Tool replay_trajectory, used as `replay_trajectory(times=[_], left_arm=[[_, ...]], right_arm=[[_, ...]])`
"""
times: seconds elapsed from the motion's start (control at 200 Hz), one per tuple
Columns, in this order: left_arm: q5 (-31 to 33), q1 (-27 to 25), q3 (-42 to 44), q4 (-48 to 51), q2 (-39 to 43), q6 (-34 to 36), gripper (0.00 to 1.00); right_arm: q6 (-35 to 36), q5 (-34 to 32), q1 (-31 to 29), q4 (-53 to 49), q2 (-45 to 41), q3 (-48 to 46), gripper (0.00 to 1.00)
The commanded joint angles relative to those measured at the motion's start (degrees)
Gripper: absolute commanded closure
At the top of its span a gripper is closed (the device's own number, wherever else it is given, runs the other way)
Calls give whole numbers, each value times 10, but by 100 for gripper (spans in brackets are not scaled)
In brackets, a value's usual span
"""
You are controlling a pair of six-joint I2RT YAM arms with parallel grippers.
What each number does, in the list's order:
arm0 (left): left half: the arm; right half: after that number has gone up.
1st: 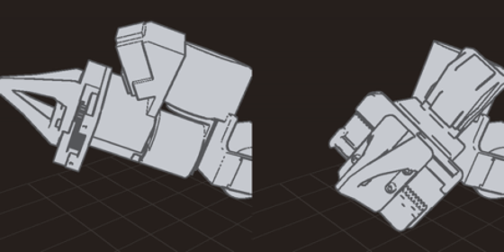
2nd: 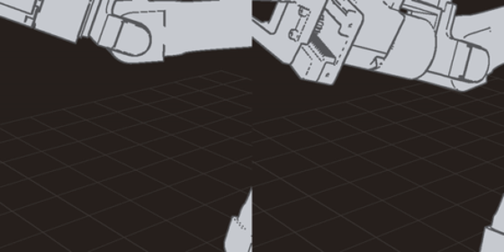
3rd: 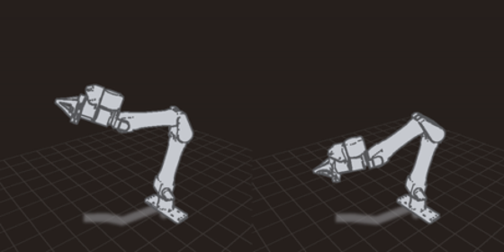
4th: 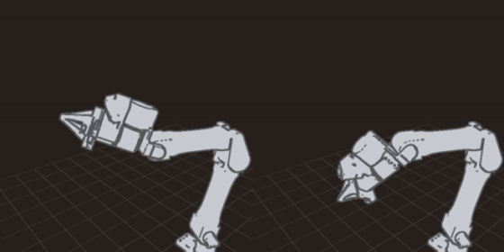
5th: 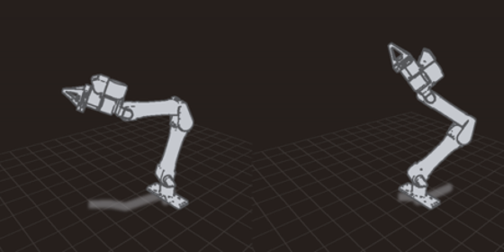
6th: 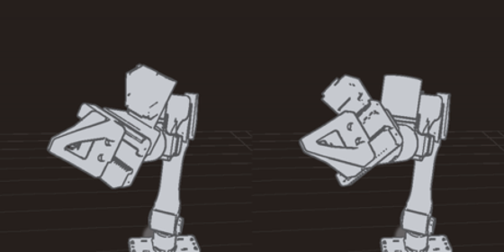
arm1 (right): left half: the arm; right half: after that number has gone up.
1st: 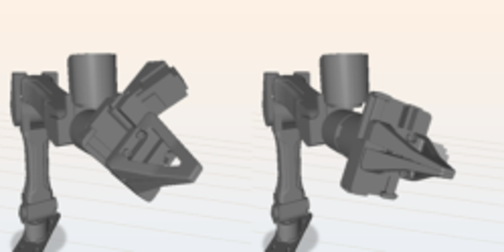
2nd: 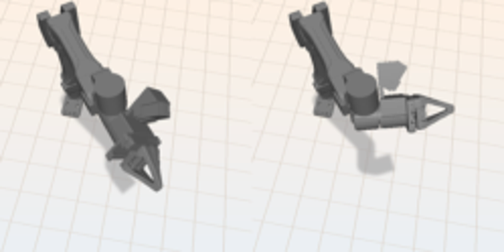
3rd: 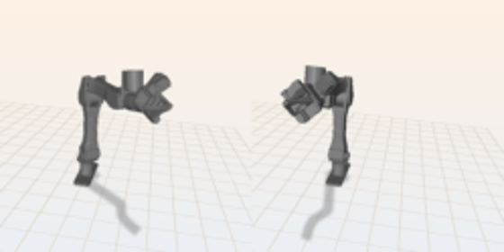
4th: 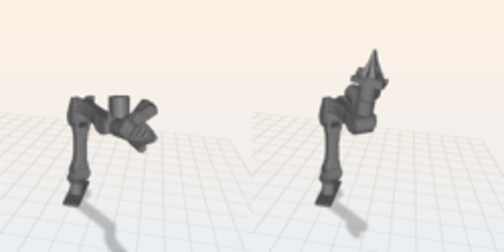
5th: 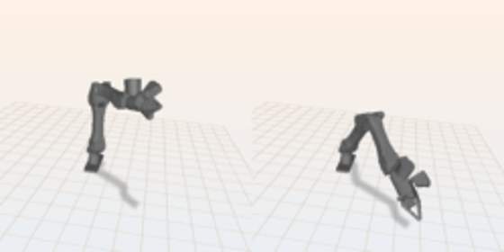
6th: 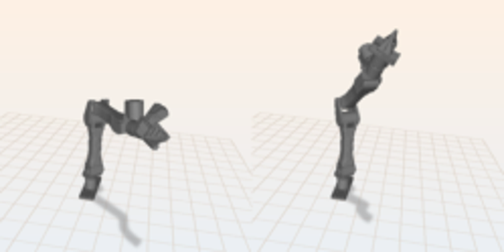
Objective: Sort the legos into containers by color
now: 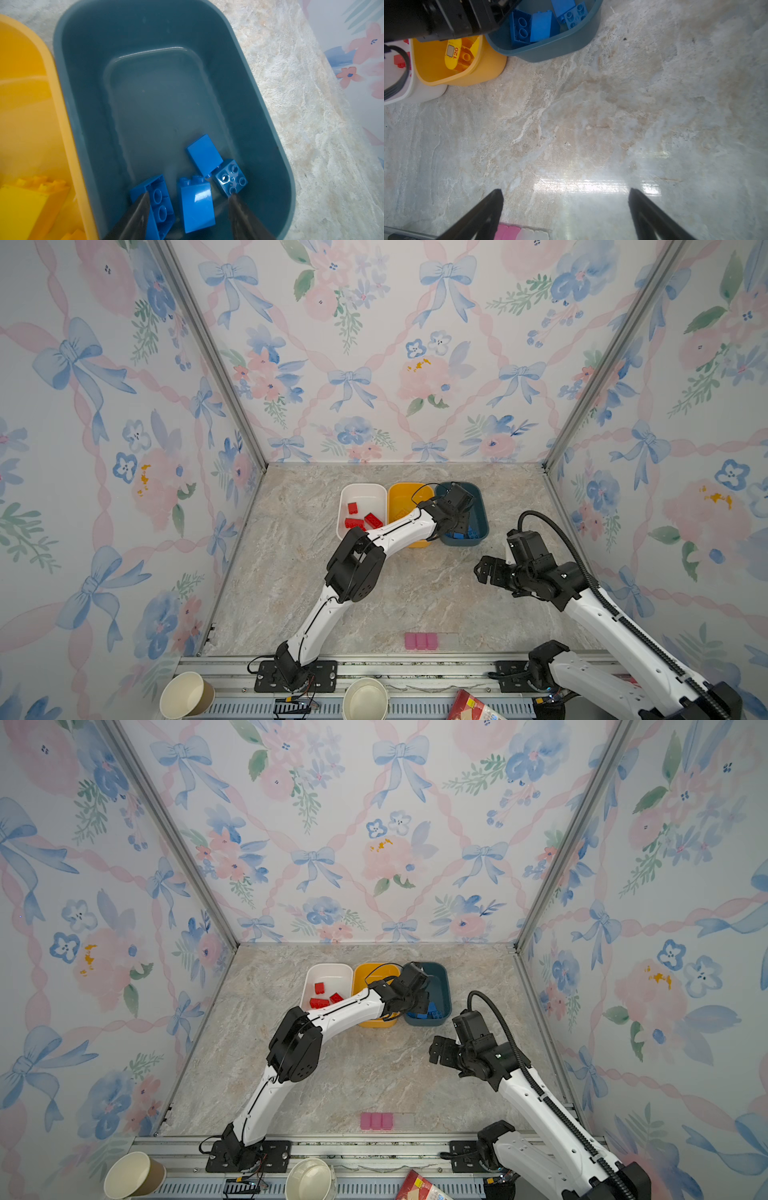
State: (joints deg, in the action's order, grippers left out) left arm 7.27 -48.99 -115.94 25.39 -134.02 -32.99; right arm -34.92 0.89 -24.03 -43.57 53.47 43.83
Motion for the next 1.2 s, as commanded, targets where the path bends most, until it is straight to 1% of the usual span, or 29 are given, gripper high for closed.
replay_trajectory(times=[0.0, 0.145, 0.285, 0.535, 0.69, 0.8, 0.94, 1.11, 1.195], left_arm=[[14, 0, 14, 3, 49, 10, 36], [33, -4, 45, 2, 88, 17, 32], [66, -9, 99, -9, 139, 27, 27], [124, -9, 281, -92, 278, 51, 17], [155, 4, 413, -153, 378, 61, 3], [172, 23, 500, -196, 449, 69, 2], [182, 68, 593, -228, 522, 79, 2], [205, 126, 689, -288, 599, 122, 2], [219, 147, 733, -330, 630, 149, 2]], right_arm=[[9, 1, 6, -15, -1, 3, 3], [12, 1, 7, -12, 2, 6, 3], [18, -1, 11, -10, 6, 12, 3], [48, -8, 23, -4, 23, 32, 3], [76, -13, 41, 11, 39, 48, 3], [100, -26, 56, 27, 54, 62, 3], [130, -30, 84, 57, 74, 74, 3], [171, -35, 118, 111, 104, 84, 3], [192, -58, 124, 143, 118, 84, 3]])
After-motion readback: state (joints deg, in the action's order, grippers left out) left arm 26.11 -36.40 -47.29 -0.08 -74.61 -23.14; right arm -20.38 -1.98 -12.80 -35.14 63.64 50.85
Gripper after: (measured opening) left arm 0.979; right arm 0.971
